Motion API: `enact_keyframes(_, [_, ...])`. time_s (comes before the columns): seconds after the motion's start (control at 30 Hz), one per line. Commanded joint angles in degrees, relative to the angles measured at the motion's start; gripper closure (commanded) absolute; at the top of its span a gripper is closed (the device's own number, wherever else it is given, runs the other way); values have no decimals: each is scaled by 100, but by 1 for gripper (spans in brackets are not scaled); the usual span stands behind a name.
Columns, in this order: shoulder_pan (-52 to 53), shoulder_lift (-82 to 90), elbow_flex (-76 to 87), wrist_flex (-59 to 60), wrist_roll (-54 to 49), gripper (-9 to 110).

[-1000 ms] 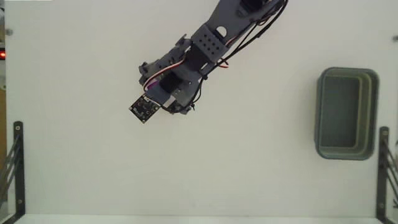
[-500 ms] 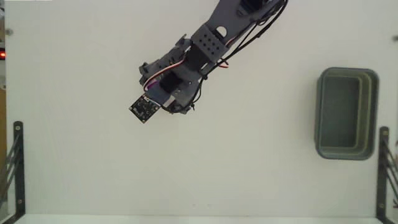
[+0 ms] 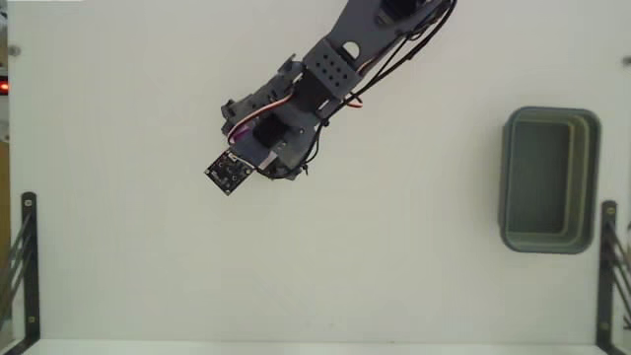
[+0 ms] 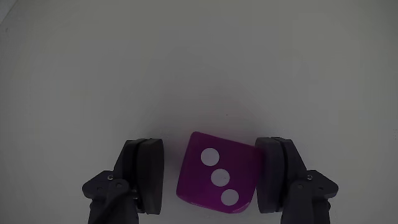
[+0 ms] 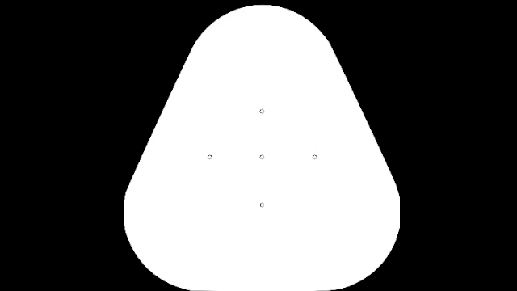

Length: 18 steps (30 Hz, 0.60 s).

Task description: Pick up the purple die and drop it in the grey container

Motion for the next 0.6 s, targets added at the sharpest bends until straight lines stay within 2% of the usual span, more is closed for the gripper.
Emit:
enact_keyframes(0.0, [22,124,0,-53,26,15])
enact_keyframes(0.57, [22,124,0,-53,26,19])
